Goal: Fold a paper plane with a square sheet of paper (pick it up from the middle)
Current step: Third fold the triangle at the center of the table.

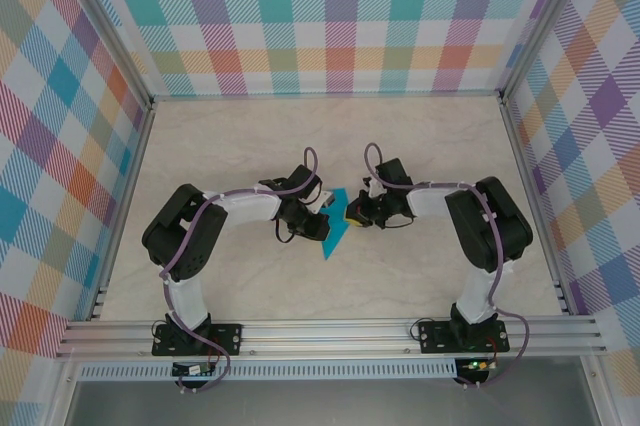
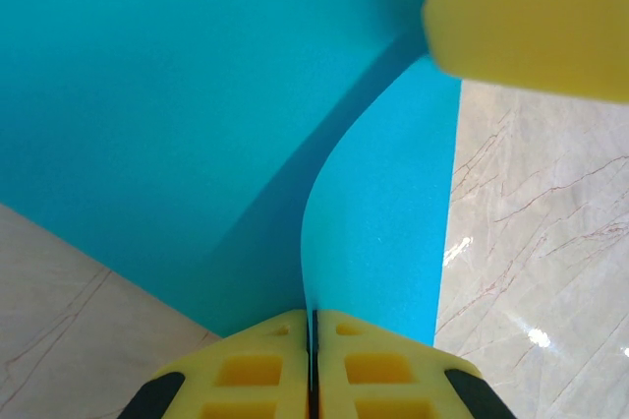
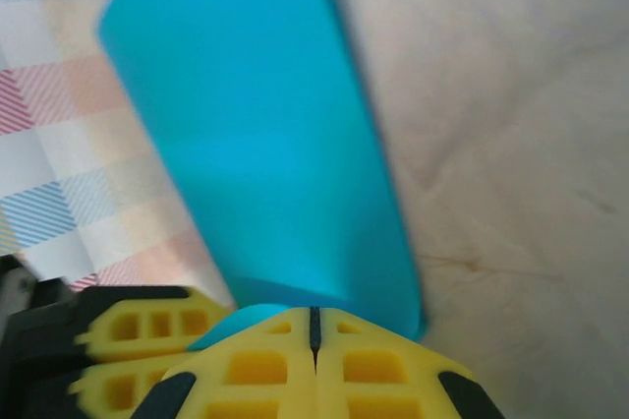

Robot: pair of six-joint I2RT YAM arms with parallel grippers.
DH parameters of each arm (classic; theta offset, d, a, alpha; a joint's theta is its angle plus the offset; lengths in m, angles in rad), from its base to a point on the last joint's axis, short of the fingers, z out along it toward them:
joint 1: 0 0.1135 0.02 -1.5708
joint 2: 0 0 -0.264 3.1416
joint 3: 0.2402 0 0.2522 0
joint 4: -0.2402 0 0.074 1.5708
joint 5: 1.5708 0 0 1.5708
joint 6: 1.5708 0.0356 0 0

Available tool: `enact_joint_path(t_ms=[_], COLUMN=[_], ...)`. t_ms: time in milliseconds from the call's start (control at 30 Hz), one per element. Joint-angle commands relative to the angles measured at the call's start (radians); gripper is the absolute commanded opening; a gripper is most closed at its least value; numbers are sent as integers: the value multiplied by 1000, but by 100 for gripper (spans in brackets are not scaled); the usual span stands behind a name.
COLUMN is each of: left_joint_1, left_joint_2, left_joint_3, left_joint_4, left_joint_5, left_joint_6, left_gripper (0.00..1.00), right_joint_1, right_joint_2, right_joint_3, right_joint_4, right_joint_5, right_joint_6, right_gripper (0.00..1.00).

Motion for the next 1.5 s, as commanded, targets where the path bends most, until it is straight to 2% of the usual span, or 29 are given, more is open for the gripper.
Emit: enact_joint_path(t_ms=[0,100,333,533,800,1000,1100,1300,1467], left_joint_1=[0,0,0,1,1,0,0,0,1], left_joint_2=[56,58,59,62,67,63,64,77,79], left_joint_3=[-11,-10,-13,-10,-7,-1,2,22,25], left_joint_4=[-69,-70,-77,-78,-73,-83,-83,-90,-91], left_joint_5=[-30,-30,-33,-28,-26,-32,-31,-27,-29], left_joint_6=[20,22,23,25,22,28,28,28,28], left_gripper=[8,8,8,8,8,8,9,10,11], right_joint_1=[0,0,-30,-33,-34,-35,-29,-6,13], right_joint_2=[32,30,-58,12,63,-46,-79,-10,44], right_joint_3=[0,3,44,57,33,59,45,23,39], right_joint_4=[-23,-52,-92,-49,-65,-116,-72,4,-24], right_joint_5=[28,46,-1,-54,4,-18,-76,-146,-114], right_joint_6=[-23,-32,-57,-46,-58,-76,-71,-23,-46], right_gripper=[1,1,2,1,1,2,3,1,0])
